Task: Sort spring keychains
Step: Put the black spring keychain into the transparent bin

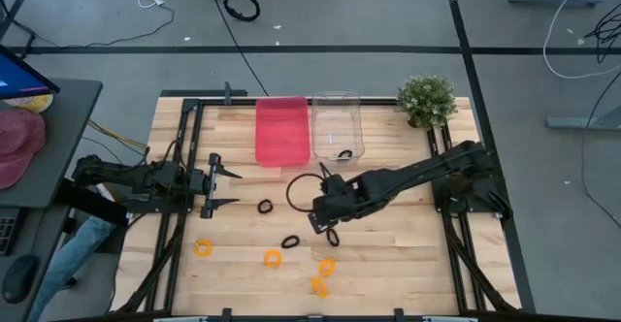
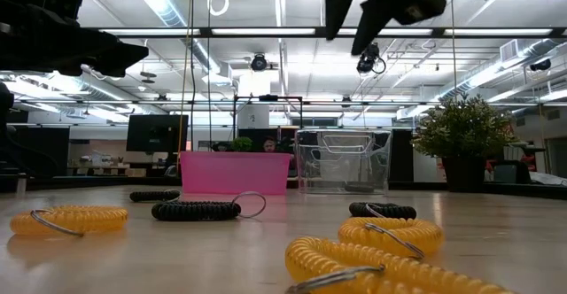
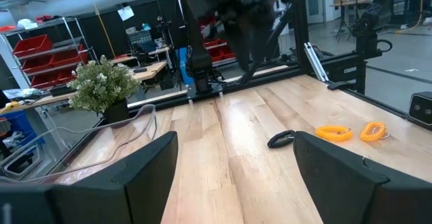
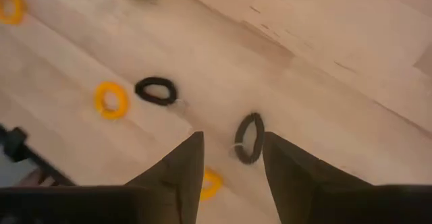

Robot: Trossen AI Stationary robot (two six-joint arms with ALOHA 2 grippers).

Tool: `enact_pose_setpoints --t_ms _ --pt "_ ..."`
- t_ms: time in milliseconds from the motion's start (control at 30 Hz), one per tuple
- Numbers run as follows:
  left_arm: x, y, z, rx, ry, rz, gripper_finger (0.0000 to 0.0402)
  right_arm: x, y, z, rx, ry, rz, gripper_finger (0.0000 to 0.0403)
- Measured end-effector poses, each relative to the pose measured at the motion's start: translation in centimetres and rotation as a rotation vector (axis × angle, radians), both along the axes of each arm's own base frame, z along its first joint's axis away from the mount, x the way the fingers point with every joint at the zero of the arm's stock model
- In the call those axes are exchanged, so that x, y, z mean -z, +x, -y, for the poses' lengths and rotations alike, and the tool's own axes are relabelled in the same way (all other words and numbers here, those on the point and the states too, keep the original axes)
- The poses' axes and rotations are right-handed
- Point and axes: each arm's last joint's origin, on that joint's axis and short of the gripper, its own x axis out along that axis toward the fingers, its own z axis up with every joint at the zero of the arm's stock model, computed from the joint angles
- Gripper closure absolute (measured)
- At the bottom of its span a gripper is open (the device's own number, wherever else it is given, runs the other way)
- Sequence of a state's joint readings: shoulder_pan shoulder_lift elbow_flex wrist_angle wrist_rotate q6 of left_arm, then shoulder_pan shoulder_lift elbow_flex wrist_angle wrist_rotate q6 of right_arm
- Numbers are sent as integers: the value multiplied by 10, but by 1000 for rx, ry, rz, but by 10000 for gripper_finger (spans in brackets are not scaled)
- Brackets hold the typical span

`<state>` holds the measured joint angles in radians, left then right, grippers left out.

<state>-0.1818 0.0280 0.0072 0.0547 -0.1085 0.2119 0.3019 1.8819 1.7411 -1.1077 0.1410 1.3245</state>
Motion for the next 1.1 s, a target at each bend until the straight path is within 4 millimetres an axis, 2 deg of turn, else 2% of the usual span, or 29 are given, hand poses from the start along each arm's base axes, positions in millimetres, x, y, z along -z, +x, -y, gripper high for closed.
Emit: enact_pose_setpoints --t_ms 100,267,400,500,667,933,1100 --pt "0 0 0 0 0 0 103 21 9 -8 -31 -17 -52 247" --pt "0 0 0 0 0 0 103 76 24 -26 -107 -37 -200 247" --pt "0 0 0 0 0 0 103 123 32 -31 -122 -2 -337 247" --pt "0 0 0 0 0 0 103 147 35 -32 -119 -14 -401 247" --pt "0 0 0 0 0 1 103 162 36 -34 -130 -27 -431 248" --pt "0 0 0 0 0 0 103 163 36 -38 -249 -97 -409 248" --pt "0 0 0 0 0 0 103 164 35 -41 -217 -136 -395 248"
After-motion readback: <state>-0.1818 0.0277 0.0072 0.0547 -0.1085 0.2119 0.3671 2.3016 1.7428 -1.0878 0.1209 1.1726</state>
